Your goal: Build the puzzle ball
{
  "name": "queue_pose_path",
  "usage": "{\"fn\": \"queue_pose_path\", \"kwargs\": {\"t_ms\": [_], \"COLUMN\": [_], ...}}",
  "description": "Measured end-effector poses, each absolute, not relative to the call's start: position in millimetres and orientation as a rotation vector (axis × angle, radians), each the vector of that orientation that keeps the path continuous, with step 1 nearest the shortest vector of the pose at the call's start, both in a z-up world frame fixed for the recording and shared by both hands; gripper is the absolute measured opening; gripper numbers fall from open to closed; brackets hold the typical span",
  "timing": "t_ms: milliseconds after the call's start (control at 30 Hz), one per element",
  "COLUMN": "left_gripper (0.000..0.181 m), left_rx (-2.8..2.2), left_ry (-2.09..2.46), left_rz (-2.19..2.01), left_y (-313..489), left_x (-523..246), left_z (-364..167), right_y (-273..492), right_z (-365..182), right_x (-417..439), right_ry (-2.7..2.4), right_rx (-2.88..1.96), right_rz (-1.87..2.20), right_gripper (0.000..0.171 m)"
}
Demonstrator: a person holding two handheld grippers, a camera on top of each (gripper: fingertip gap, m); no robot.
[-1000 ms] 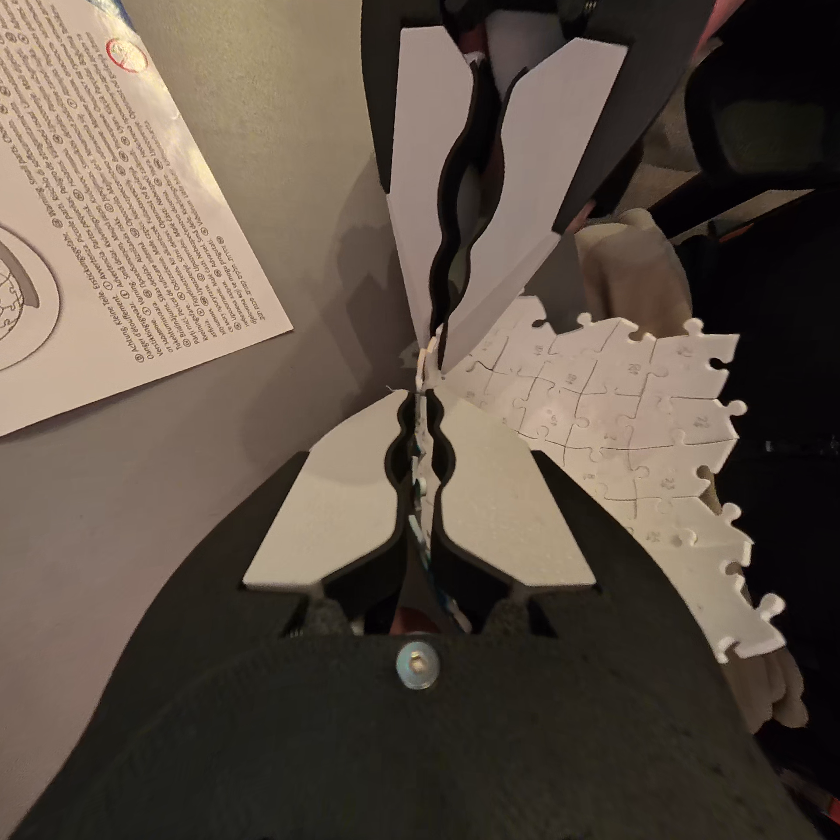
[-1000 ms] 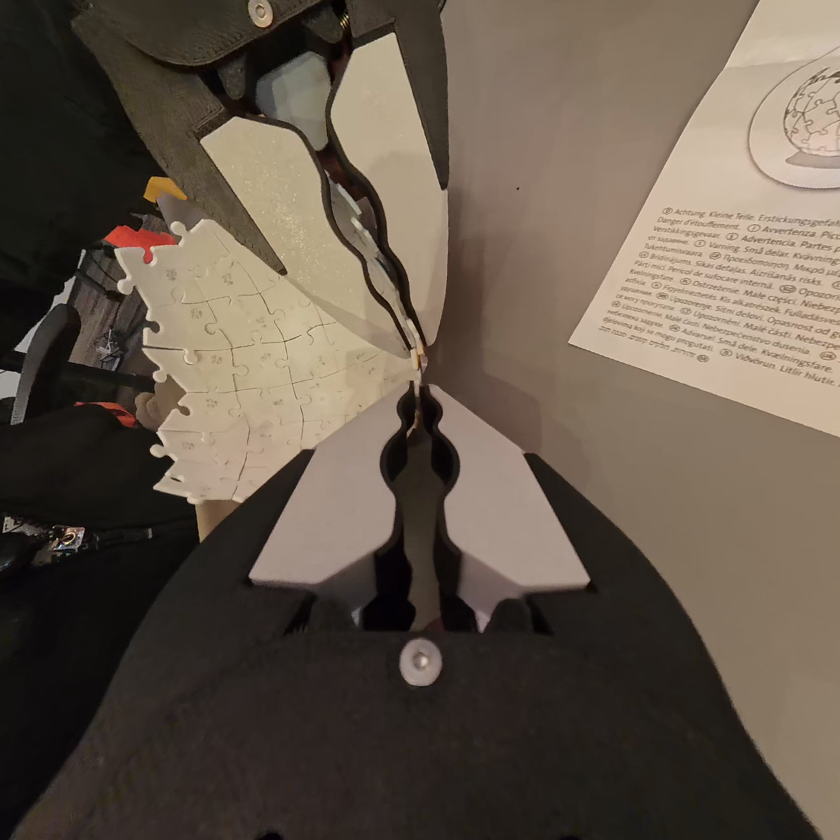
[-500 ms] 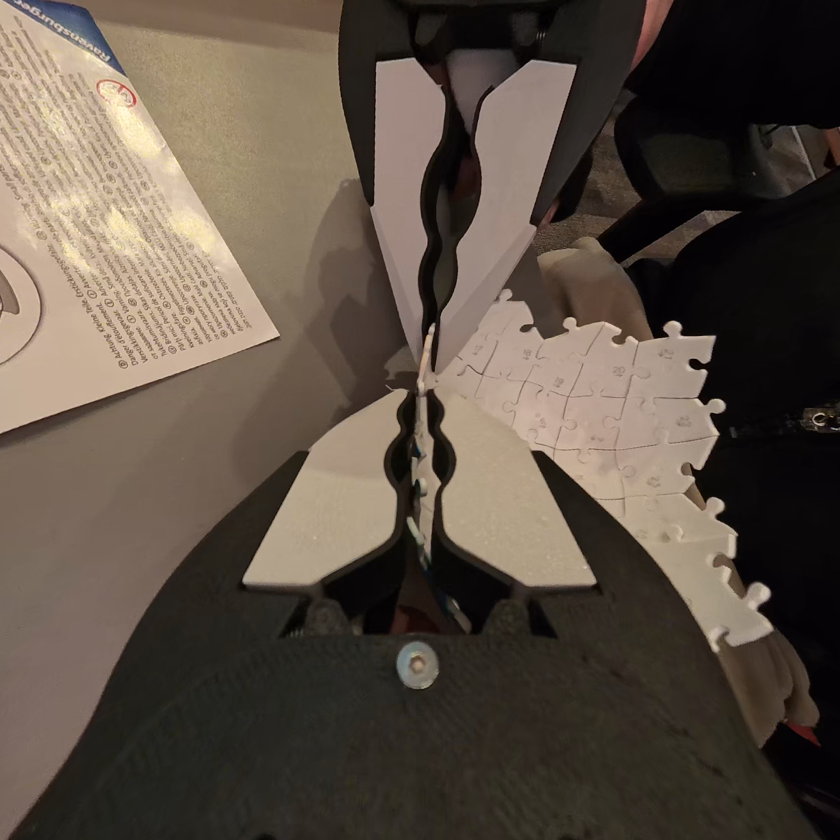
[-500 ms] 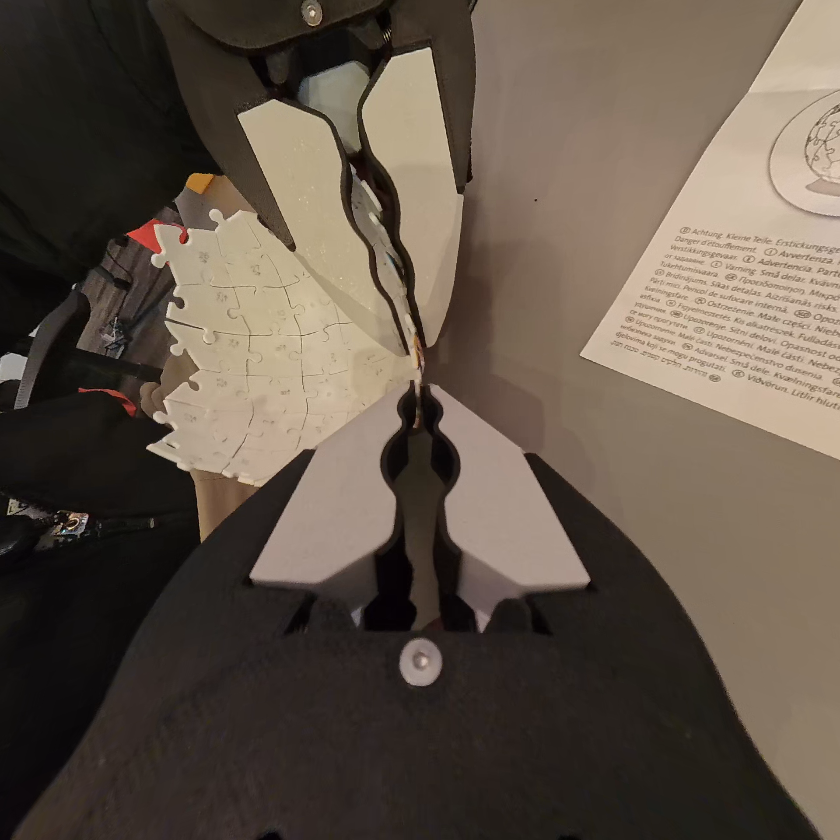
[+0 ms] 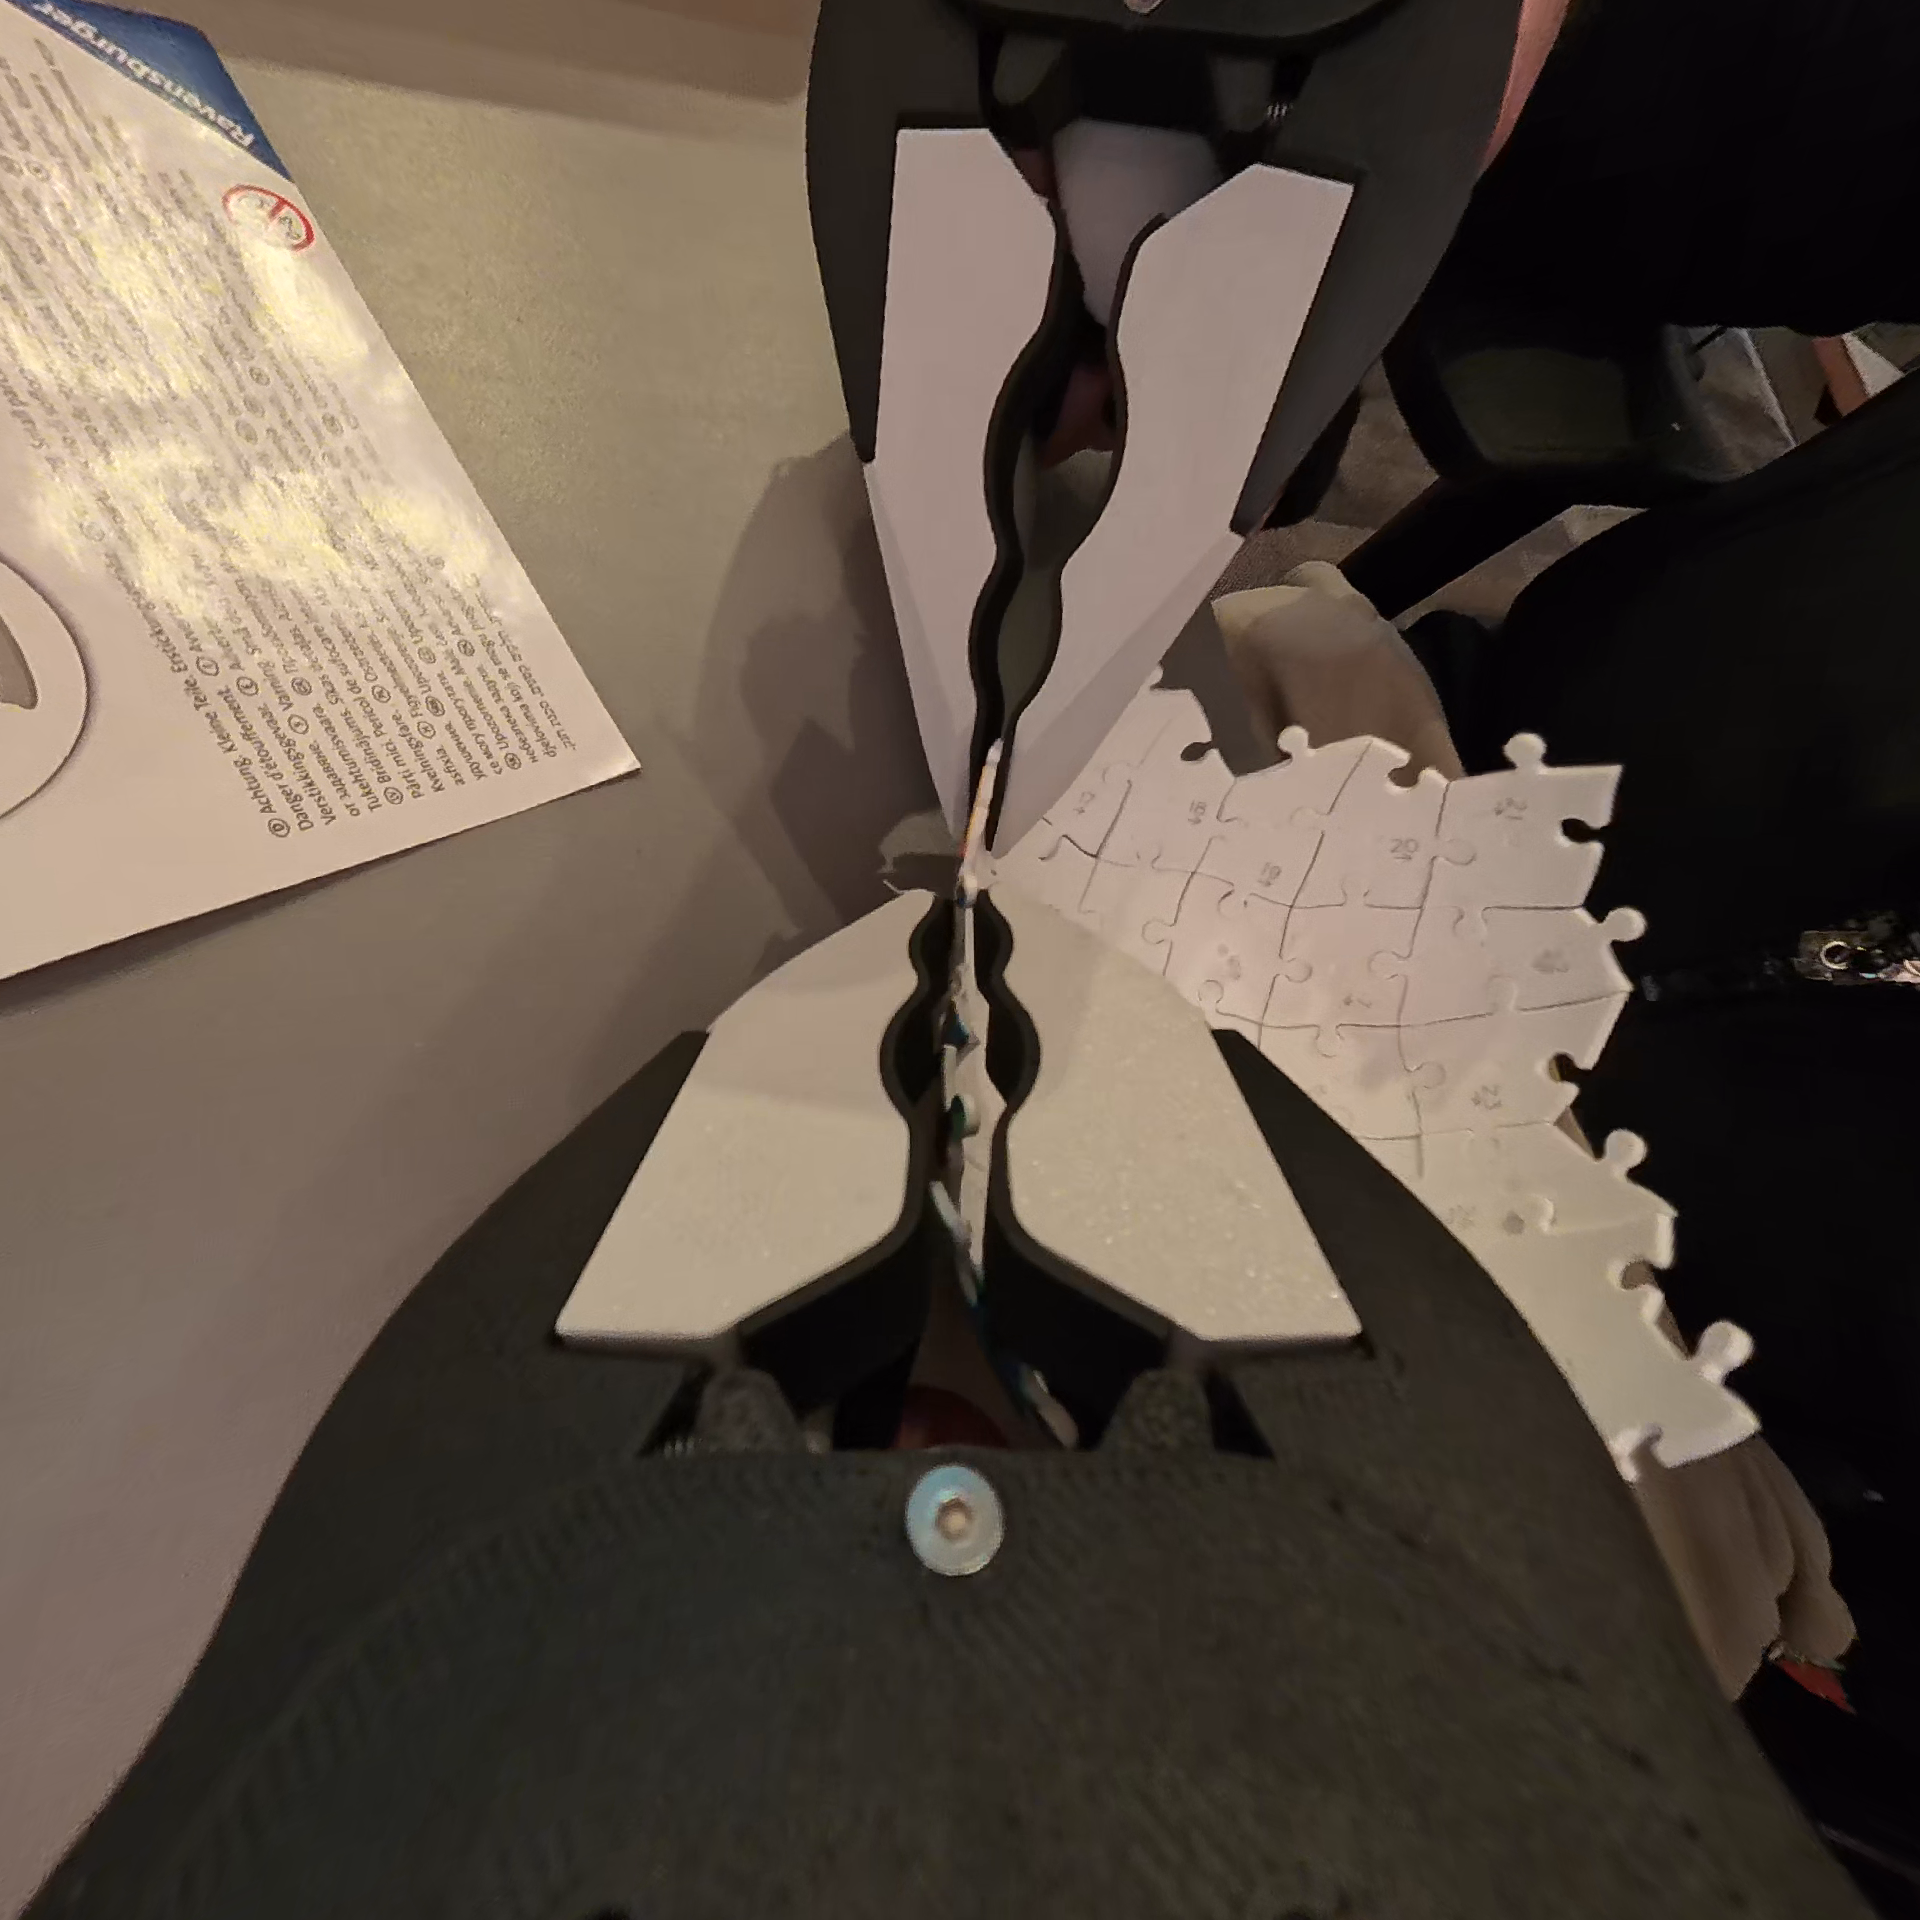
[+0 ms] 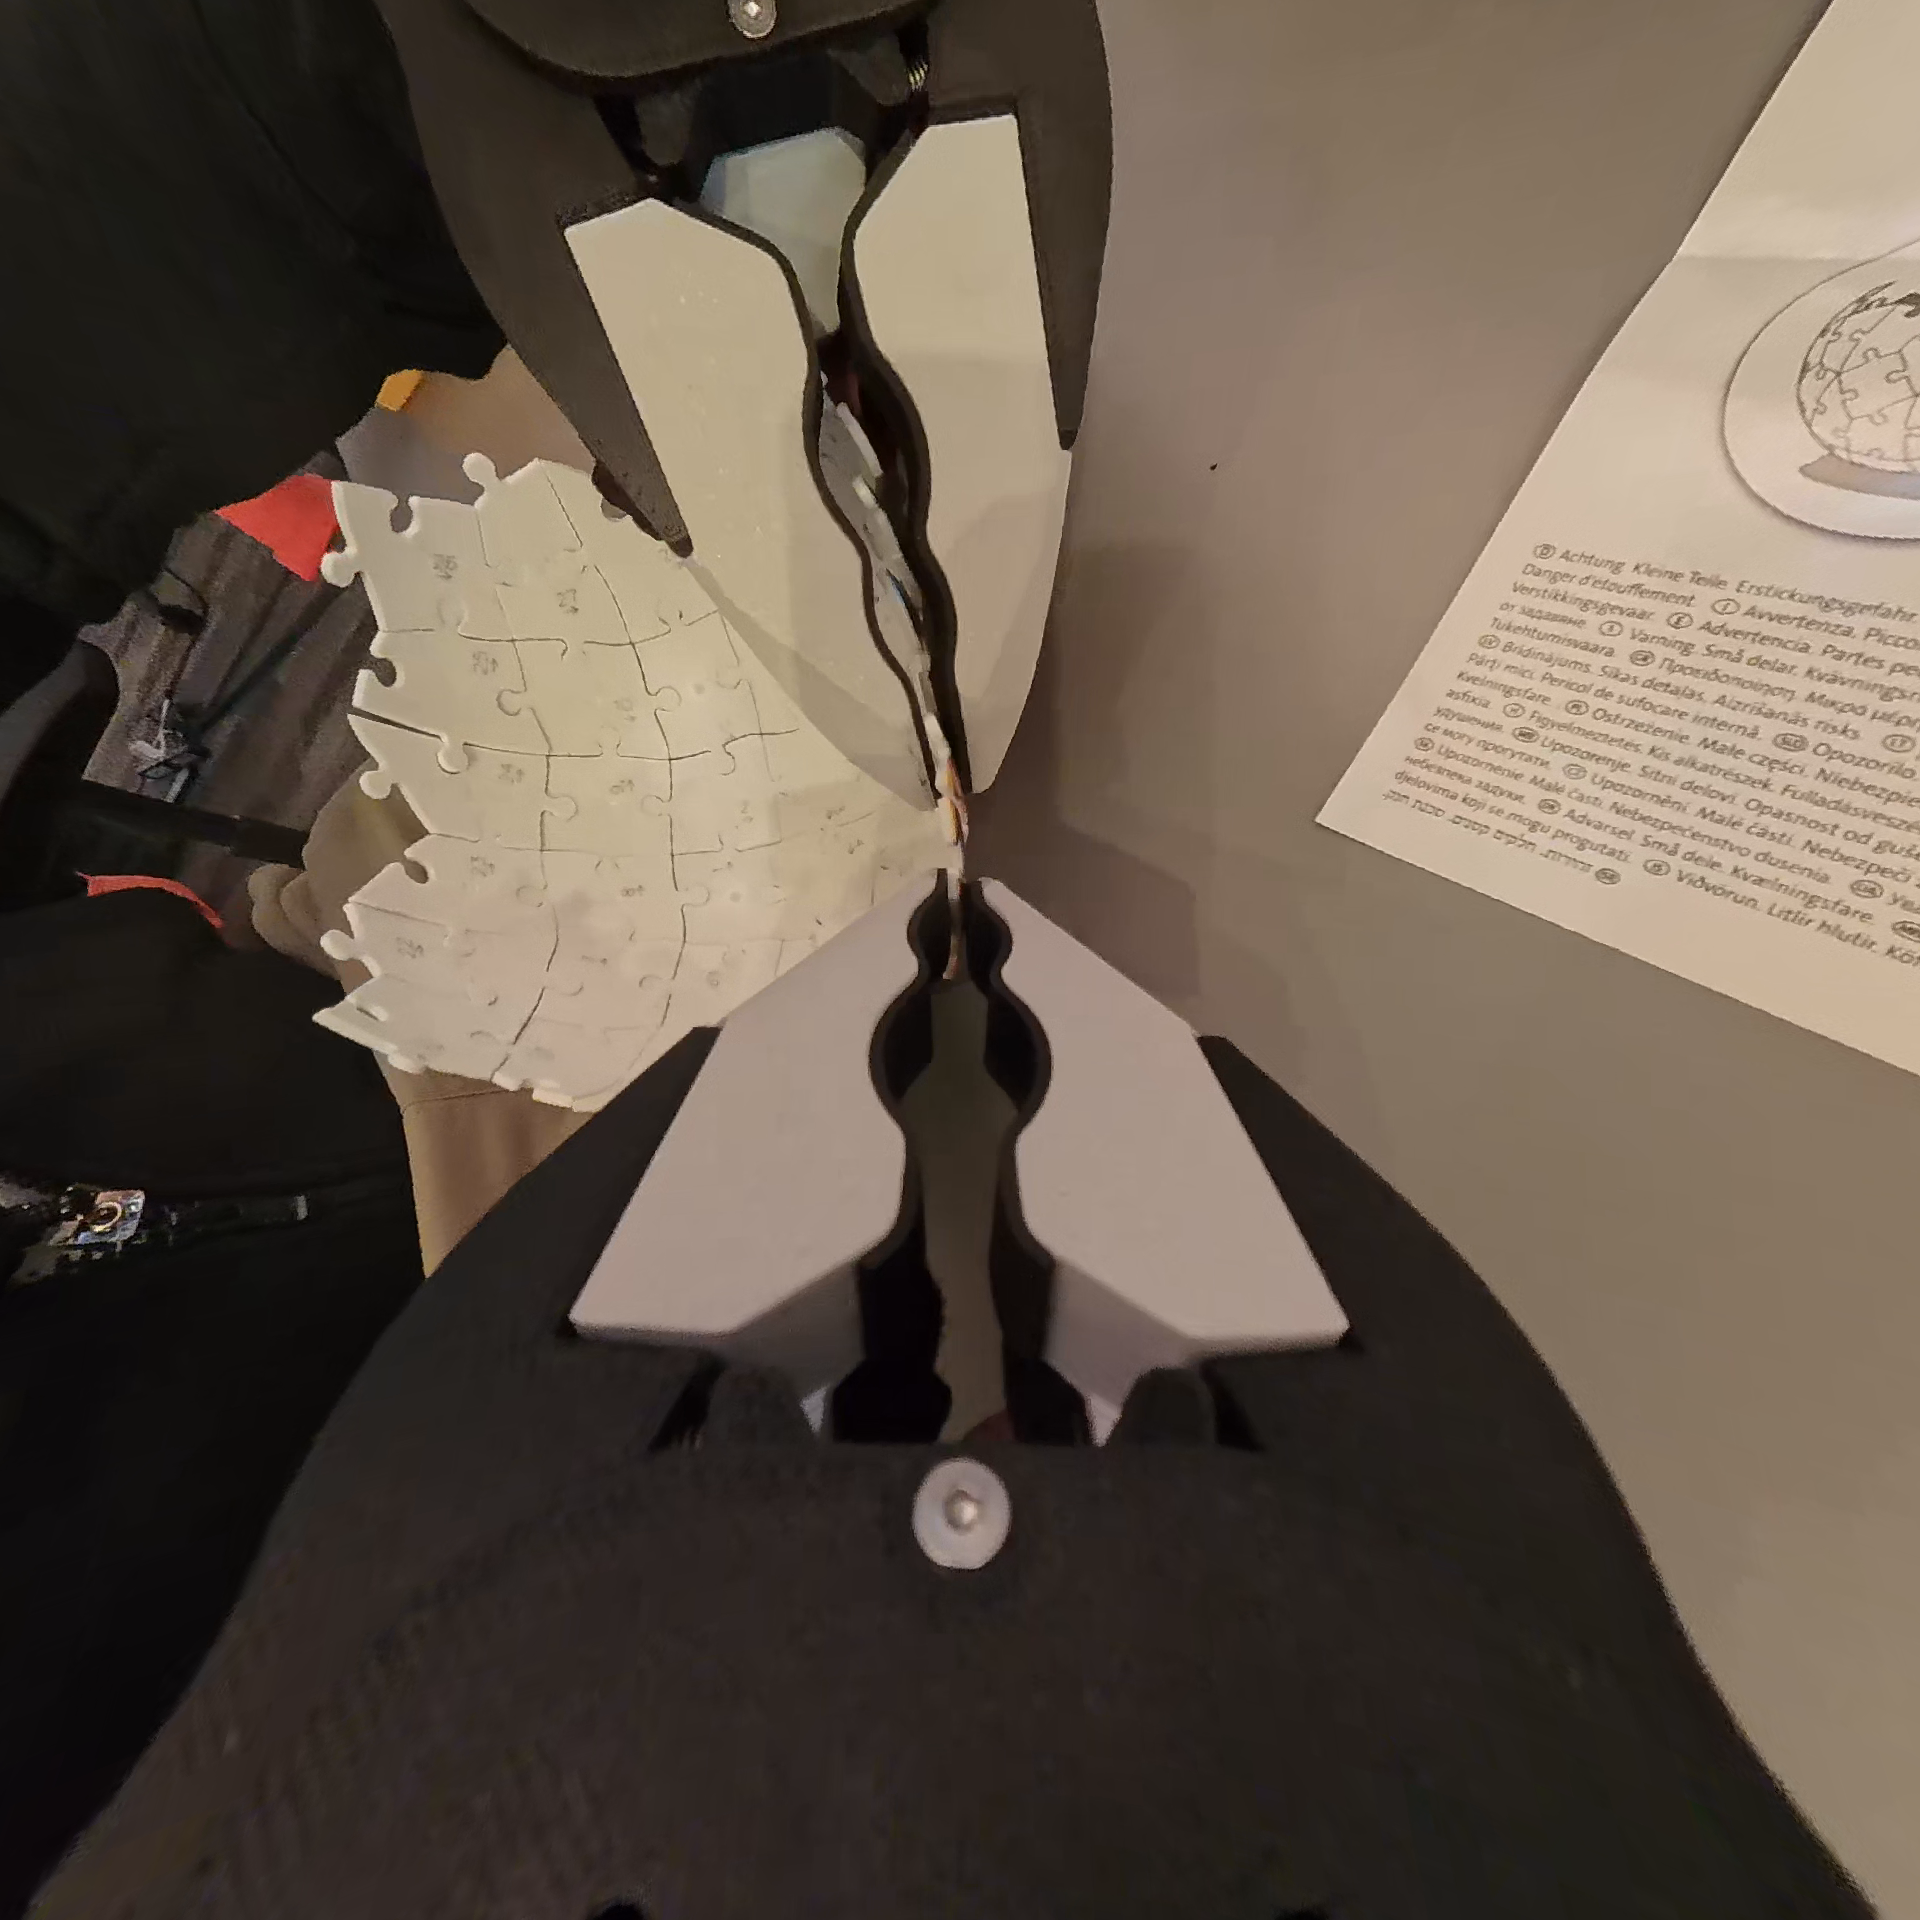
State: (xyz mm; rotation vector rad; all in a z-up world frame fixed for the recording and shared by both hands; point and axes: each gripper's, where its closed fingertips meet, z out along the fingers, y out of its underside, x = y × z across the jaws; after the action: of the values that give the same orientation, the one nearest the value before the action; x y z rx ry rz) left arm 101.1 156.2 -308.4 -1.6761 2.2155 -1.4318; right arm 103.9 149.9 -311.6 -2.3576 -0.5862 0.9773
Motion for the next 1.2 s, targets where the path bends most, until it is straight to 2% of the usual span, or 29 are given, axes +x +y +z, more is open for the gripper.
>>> {"fn": "queue_pose_path", "kwargs": {"t_ms": [500, 800, 1200], "left_gripper": [0.008, 0.003, 0.004], "left_rx": [-1.697, -1.641, -1.626], "left_ry": [2.234, 2.291, 2.204], "left_rz": [-1.481, -1.390, -1.520], "left_y": [155.0, 155.6, 156.8], "left_x": [100.3, 101.9, 105.0], "left_z": [-311.8, -313.7, -310.1], "right_y": [151.7, 150.5, 151.5], "right_z": [-312.3, -313.4, -309.6], "right_x": [103.5, 104.3, 107.2], "right_ry": [-0.590, -0.585, -0.509], "right_rx": [-2.365, -2.375, -2.337], "right_rz": [0.934, 0.932, 1.024], "right_gripper": [0.000, 0.000, 0.000]}}
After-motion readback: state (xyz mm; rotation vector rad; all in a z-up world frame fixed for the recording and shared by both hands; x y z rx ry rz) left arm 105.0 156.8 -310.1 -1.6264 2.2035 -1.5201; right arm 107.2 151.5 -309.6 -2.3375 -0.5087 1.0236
